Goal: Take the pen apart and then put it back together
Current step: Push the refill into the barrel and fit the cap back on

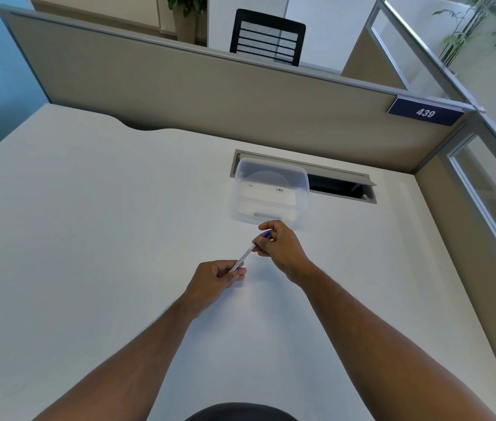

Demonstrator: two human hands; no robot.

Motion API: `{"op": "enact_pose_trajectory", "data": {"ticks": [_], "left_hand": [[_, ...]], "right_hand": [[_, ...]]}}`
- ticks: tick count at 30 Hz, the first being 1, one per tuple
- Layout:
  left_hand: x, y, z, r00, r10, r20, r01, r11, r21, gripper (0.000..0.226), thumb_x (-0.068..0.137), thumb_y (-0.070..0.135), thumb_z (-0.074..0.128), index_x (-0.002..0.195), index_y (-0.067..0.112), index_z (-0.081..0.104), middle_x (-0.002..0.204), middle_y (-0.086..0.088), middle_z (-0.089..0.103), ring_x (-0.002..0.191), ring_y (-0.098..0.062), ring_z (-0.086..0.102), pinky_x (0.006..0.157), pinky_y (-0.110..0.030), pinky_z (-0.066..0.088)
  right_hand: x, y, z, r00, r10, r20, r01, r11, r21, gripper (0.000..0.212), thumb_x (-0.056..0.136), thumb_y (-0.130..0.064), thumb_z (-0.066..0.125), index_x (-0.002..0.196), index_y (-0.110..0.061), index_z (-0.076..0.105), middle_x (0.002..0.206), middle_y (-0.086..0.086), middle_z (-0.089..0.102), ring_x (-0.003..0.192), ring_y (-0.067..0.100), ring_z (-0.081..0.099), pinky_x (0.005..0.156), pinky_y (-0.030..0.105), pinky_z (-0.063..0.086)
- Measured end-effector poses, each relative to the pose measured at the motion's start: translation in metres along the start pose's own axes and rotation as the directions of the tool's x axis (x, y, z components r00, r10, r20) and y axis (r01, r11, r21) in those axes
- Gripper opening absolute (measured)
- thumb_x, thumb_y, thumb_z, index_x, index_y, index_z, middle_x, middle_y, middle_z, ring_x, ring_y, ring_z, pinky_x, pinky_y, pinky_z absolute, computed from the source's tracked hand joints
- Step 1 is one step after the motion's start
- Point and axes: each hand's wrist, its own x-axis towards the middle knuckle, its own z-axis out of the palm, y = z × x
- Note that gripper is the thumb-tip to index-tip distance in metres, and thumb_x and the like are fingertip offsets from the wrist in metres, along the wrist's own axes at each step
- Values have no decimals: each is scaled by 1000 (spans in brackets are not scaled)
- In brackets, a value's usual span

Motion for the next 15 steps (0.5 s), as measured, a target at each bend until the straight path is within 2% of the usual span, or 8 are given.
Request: {"op": "enact_pose_trajectory", "data": {"ticks": [4, 7, 10, 15], "left_hand": [[-1, 1, 2, 1000, -2, 0, 2, 1000, -19, 25, 95, 4, 65, 119, 7, 73, 106, -5, 80, 95, -15, 77, 74, -18, 57], [0, 6, 4, 1000, 5, 7, -5, 1000, -25, 25, 96, 7, 65, 120, 10, 72, 107, -4, 80, 96, -15, 77, 78, -21, 59], [1, 12, 6, 1000, 13, 14, -13, 999, -33, 25, 96, 10, 64, 119, 13, 72, 108, -4, 79, 98, -16, 77, 87, -28, 59], [1, 16, 8, 1000, 19, 16, -18, 998, -56, 24, 96, 11, 65, 119, 14, 72, 107, -2, 80, 98, -16, 77, 89, -30, 59]], "right_hand": [[0, -2, 2, 999, -41, -23, 39, 995, -93, 24, 97, -7, 66, 116, -17, 56, 97, 11, 73, 80, 22, 76, 73, 23, 62], [-1, -2, 6, 994, -80, -71, 72, 992, -105, 17, 97, -10, 66, 111, -16, 58, 94, 8, 76, 80, 21, 76, 75, 24, 62], [-4, -1, 10, 986, -105, -133, 102, 994, -32, 8, 97, -7, 64, 104, -10, 66, 90, 9, 78, 78, 20, 76, 73, 25, 62], [-11, -1, 16, 986, -52, -158, 69, 992, 107, 11, 97, -13, 63, 95, -9, 73, 88, 6, 79, 78, 16, 77, 68, 22, 61]]}}
